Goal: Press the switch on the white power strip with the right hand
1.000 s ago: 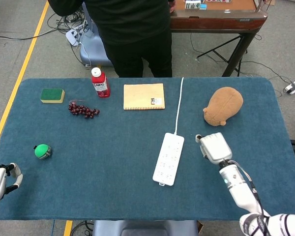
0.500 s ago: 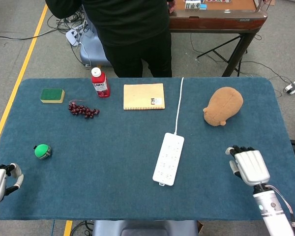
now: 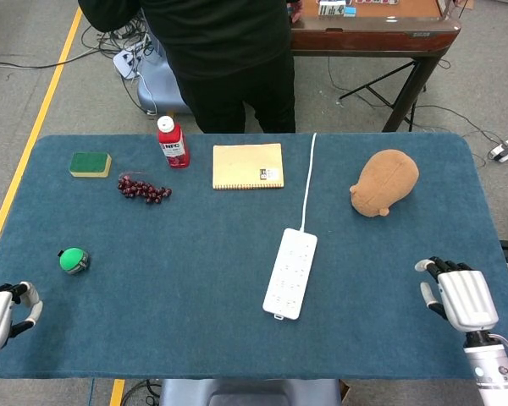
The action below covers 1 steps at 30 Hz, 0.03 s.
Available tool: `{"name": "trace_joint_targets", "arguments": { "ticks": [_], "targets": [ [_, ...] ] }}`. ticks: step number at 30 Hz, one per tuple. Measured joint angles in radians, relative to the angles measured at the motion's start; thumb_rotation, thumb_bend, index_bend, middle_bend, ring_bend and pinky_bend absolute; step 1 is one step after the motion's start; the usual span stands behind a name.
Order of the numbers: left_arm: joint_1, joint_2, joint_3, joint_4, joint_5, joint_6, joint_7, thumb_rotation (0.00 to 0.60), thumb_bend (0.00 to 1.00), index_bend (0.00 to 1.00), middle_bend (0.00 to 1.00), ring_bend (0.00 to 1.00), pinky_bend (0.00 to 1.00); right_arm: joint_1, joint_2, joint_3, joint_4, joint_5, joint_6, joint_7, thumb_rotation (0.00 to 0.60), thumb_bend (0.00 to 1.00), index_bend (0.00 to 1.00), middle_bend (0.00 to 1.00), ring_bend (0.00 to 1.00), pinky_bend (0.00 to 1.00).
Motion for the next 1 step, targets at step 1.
{"name": "trace_joint_targets", "arguments": {
  "ticks": [1],
  "targets": [
    [-0.002,-0.001,0.0,0.001,0.0,-0.003,-0.001,0.6,0.5,0.49,0.63,0.55,0.81,-0.004,0.003,0.005,0.002,0.004,-0.011,0.008,0.6,0.41,0.39,0.41,0.45,0.51]
  ]
}}
